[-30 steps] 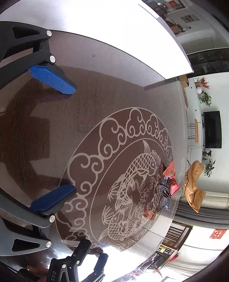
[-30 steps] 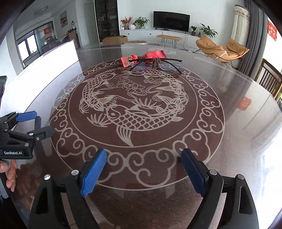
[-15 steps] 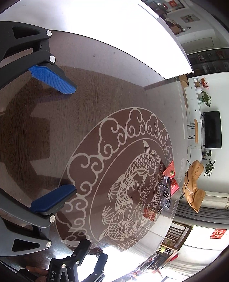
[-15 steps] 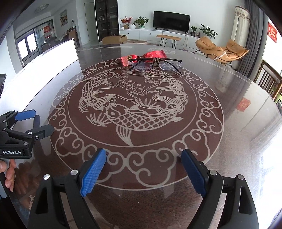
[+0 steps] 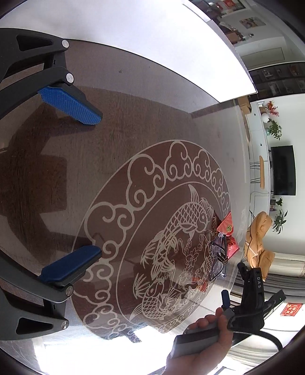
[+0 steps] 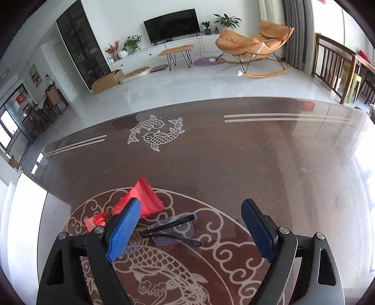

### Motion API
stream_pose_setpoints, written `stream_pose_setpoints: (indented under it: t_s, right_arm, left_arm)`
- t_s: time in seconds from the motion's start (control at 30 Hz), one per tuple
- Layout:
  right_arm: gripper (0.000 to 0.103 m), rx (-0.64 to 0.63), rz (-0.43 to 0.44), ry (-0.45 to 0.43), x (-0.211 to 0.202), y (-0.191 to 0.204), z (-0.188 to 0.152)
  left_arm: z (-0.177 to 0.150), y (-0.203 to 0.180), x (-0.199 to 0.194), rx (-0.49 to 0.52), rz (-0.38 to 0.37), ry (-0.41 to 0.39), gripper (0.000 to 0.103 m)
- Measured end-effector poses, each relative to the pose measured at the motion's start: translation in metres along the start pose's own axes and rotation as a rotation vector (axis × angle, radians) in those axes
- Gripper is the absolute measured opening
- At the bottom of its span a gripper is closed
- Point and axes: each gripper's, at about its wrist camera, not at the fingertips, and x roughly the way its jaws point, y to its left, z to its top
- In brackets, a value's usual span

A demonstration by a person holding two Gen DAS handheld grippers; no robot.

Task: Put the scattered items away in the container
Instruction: 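Grasp the glasses with the left tool while the right tool approaches the red packet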

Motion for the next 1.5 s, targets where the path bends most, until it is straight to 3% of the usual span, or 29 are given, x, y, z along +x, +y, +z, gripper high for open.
stream_pose_setpoints:
  t_s: [0.13, 0.23, 0.3, 0.37, 0.43, 0.53, 0.63, 0.77, 0.83, 0.93, 1.13, 1.33, 1.5]
  right_arm:
    - [0.088, -0.12, -0.015, 0.058, 0.018, 0.012, -0.015]
    - [0.089, -0.226, 0.045, 0.112, 0.003, 0.033, -0.05]
    - [0.089, -0.278, 0.144, 0.188, -0.016, 0.049, -0.081]
    - [0.087, -0.249, 0.326, 0.261, -0.038, 0.054, -0.109]
    - [0.087, -0.188, 0.379, 0.196, -0.067, 0.042, -0.121]
    - [0.087, -0.157, 0.306, 0.081, -0.092, 0.017, -0.133]
    - [0.087, -0.199, 0.196, 0.093, -0.083, 0.003, -0.146]
    - [0.087, -0.252, 0.039, -0.016, -0.067, -0.01, -0.13]
    - [0.087, -0.284, 0.072, -0.012, -0.056, -0.007, -0.121]
    - [0.087, -0.41, 0.197, 0.061, -0.05, 0.008, -0.13]
    - [0.087, -0.638, 0.414, 0.177, -0.086, 0.049, -0.2]
    - [0.087, -0.573, 0.3, 0.081, -0.103, 0.03, -0.232]
    - [0.088, -0.602, 0.224, -0.008, -0.111, 0.025, -0.254]
  left_arm:
    - [0.002, 0.0, 0.002, 0.001, -0.003, 0.0, 0.103]
    - [0.004, -0.001, 0.003, 0.0, -0.001, 0.001, 0.103]
    - [0.004, 0.0, 0.004, -0.001, -0.001, 0.001, 0.103]
    - [0.003, 0.0, 0.004, -0.002, -0.002, 0.0, 0.103]
    - [0.001, 0.0, 0.003, -0.002, -0.003, -0.003, 0.103]
    - [-0.003, 0.001, 0.001, 0.004, -0.01, -0.003, 0.103]
    - [-0.006, 0.001, 0.0, 0.002, -0.003, -0.001, 0.103]
    - [-0.009, 0.002, -0.003, 0.006, -0.016, 0.031, 0.103]
    - [-0.013, 0.007, -0.008, -0.02, -0.046, 0.048, 0.103]
    - [-0.018, 0.025, -0.018, -0.096, -0.086, 0.058, 0.103]
    - [-0.013, 0.06, -0.036, -0.225, -0.075, -0.021, 0.103]
    - [-0.009, 0.031, -0.028, -0.164, -0.238, -0.029, 0.103]
    - [0.015, -0.021, -0.004, 0.022, -0.15, -0.039, 0.103]
